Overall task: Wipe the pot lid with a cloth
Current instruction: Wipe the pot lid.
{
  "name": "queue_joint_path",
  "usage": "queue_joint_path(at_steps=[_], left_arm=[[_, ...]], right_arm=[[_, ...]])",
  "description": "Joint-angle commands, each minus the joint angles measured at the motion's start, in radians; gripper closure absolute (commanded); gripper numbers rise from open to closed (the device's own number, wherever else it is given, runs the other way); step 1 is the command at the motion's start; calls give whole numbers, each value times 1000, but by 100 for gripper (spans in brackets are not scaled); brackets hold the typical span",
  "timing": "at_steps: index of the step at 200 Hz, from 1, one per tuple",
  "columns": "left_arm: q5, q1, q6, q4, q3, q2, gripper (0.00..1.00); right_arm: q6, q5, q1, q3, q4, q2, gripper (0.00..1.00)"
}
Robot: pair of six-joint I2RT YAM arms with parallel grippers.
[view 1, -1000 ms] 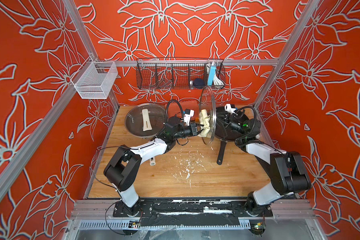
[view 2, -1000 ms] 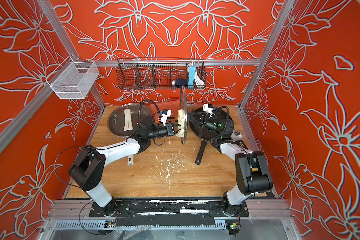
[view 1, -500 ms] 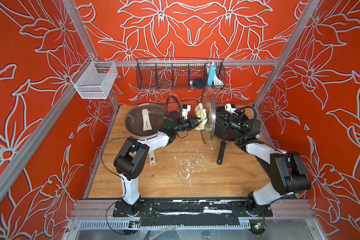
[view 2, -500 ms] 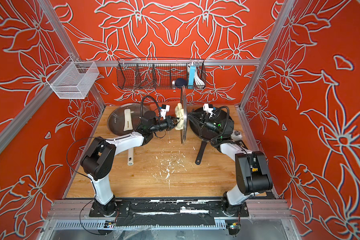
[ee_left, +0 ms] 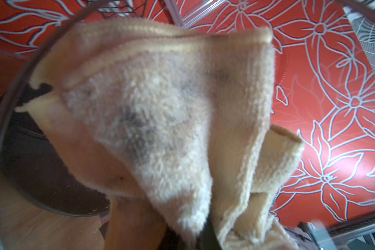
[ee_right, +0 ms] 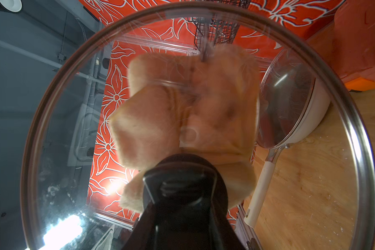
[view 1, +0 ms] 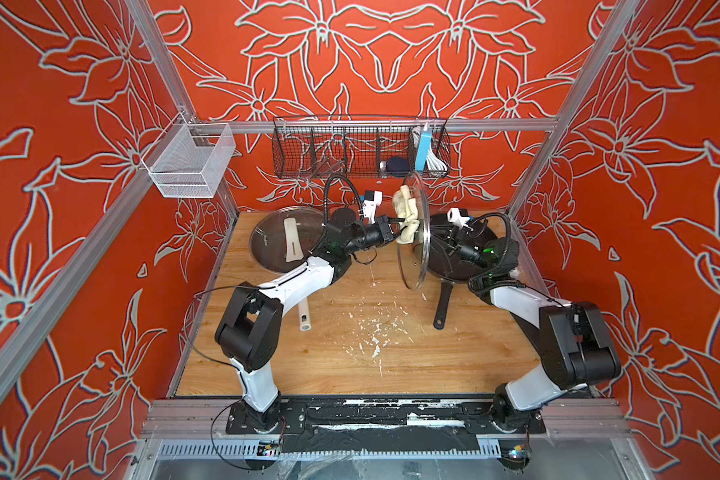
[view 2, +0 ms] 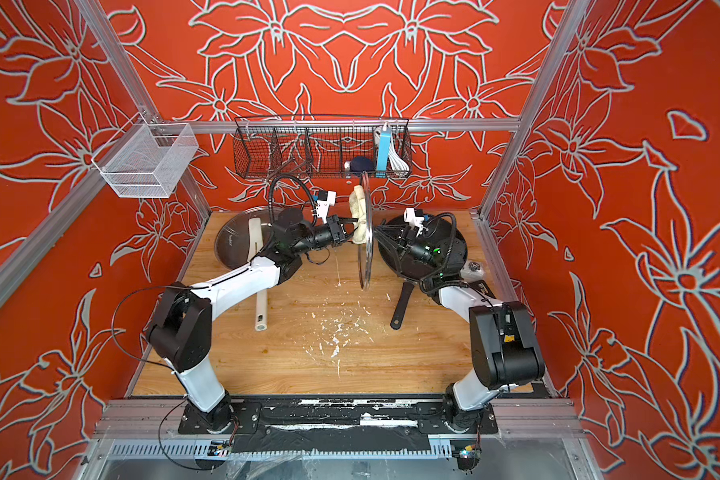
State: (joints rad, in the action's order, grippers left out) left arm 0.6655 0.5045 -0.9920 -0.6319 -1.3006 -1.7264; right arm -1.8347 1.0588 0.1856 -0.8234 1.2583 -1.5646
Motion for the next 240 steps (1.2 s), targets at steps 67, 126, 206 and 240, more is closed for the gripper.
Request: queue_joint_path(at_steps=[67,126,206,240], left_arm=[[-15,124,102,-2,188,254,100],[-45,128,124,-16,350,293,100],[-16,73,73,-70,310,88,100],[-1,62,39,-97,317,85,100]], right_arm=[[-11,-28,8,-34,153,21,100],[-20,-28,8,-46,153,26,100],[-25,-28,8,-50,153,38,100],[-15,-28,8,-48,153,37,100]])
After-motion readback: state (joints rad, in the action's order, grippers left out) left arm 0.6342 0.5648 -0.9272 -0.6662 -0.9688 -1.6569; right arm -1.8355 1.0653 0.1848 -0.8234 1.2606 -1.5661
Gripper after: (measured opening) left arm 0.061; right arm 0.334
